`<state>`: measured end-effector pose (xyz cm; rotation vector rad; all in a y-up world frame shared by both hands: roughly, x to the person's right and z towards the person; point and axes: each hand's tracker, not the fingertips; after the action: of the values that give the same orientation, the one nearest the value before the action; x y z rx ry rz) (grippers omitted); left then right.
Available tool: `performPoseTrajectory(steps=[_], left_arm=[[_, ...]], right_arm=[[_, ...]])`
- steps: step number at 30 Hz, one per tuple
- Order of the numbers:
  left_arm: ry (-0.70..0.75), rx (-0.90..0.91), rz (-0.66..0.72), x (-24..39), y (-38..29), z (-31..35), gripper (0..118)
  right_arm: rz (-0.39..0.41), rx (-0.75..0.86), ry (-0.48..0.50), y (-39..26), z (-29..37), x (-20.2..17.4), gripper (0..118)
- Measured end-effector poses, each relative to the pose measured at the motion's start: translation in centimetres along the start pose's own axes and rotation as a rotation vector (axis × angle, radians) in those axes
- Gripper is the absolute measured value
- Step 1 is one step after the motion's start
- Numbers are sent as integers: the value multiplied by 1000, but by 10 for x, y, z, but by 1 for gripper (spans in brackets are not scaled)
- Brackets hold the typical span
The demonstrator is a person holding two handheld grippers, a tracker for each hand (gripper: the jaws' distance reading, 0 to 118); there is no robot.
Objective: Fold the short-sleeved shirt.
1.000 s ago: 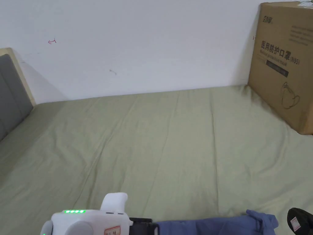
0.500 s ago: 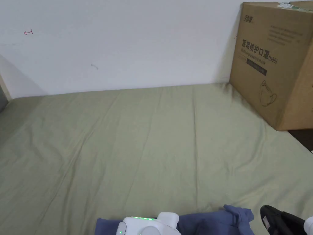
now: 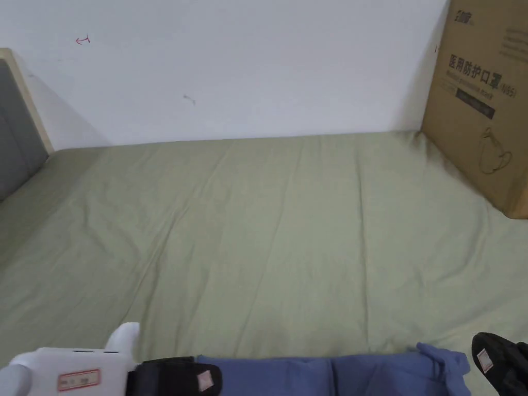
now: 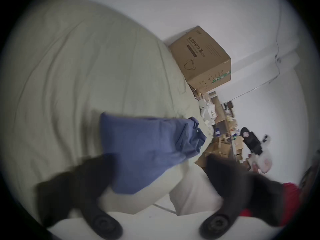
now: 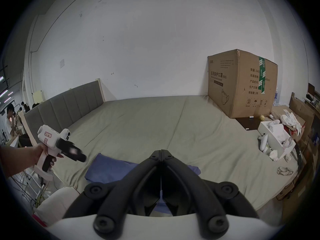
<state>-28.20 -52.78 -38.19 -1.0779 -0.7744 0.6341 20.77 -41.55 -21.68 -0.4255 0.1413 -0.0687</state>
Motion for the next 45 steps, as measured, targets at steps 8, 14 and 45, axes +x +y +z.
performPoseTrajectory(steps=[8,14,45], left_arm=[[-283,-19,429,-77,-10,-51,118],[-148,-35,303,-25,-1,-116,6],[-24,-137,166,147,16,-200,109]], right_arm=[[43,-94,10,2,-19,-12,0],[-132,-136,33,8,-32,-4,0],[-277,-72,-29,-6,39,64,0]])
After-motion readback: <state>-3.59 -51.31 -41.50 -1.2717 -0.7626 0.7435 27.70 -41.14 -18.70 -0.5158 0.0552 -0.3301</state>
